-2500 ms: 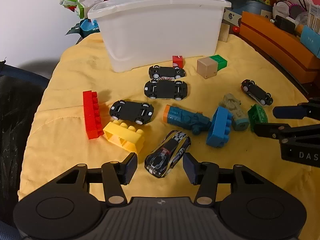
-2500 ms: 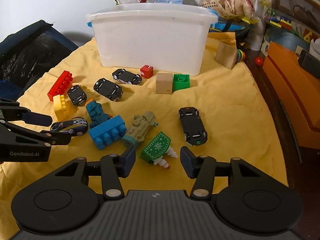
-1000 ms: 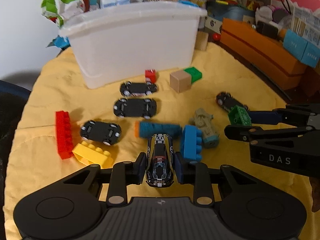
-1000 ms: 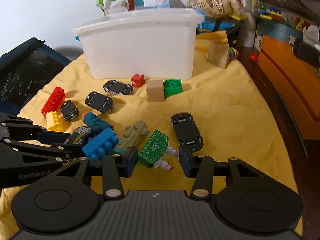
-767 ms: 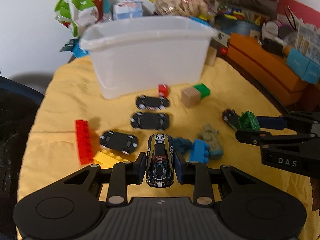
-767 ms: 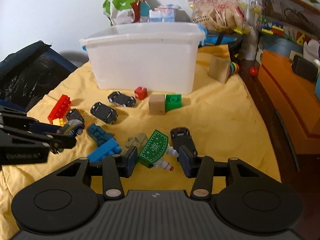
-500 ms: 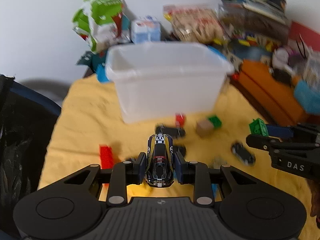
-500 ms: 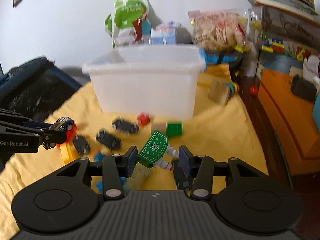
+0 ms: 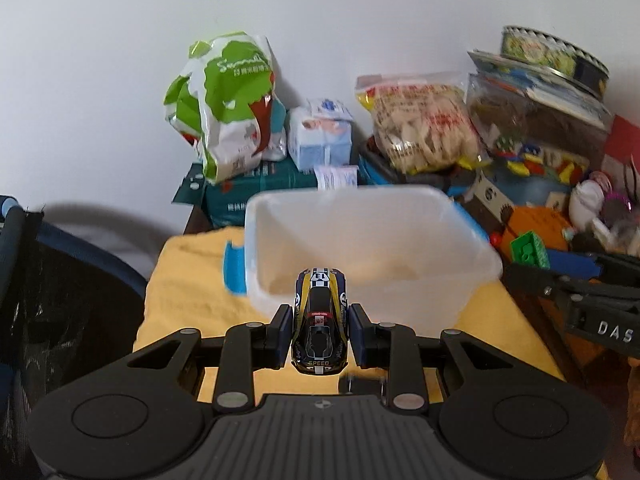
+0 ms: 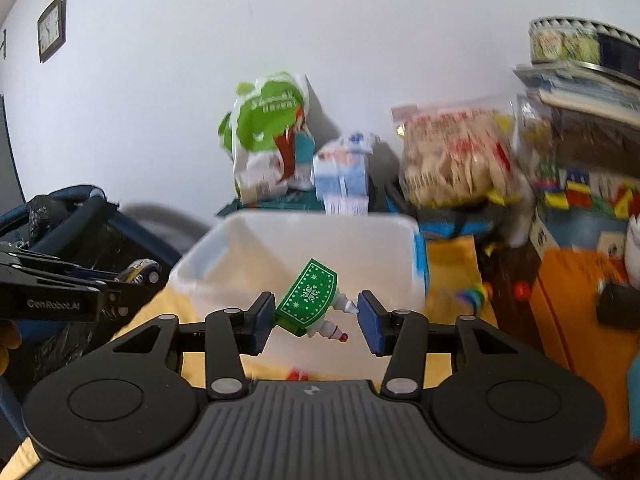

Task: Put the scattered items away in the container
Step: 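Carry both toys over the white bin and open both grippers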

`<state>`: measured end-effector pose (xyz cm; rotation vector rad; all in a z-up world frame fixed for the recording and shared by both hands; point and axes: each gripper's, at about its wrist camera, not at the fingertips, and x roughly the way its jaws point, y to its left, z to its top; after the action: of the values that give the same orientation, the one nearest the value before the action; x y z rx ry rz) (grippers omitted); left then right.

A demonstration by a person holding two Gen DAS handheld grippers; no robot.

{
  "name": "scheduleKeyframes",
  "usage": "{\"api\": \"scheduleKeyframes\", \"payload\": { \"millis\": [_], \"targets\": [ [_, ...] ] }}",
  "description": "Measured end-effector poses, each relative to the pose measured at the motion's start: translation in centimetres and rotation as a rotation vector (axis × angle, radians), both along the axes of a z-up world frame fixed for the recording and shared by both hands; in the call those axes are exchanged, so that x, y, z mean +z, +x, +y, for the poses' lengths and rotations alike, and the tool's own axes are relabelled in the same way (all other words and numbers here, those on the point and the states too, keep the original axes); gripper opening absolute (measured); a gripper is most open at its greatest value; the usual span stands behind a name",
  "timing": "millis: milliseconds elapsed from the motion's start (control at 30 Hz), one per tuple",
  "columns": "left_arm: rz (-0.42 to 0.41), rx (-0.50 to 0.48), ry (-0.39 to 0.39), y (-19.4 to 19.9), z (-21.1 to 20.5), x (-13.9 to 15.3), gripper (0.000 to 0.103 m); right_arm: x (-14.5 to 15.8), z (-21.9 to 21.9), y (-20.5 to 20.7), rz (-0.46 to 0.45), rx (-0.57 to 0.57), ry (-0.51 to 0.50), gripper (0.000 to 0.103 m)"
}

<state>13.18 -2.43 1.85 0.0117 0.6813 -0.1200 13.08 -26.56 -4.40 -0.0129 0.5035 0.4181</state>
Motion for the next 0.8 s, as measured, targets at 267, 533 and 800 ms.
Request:
{"api": "scheduleKeyframes", "payload": {
  "millis": [267, 533, 800],
  "targets": [
    [0.064, -0.006, -0.020, 7.3, -0.8, 0.5, 0.033, -0.1, 1.2, 7.2, 0.104, 0.004, -0.019, 0.049],
    [0.182, 0.003, 0.022, 11.4, -1.4, -2.0, 0.034, -2.7, 2.5, 12.0, 0.248, 0.006, -0.093, 0.049],
    [0.232, 0.014, 0.030, 12.2, -1.0, -2.8, 0.054, -3.0, 2.8, 13.2, 0.263, 0.018, -0.110, 0.074]
  ]
}}
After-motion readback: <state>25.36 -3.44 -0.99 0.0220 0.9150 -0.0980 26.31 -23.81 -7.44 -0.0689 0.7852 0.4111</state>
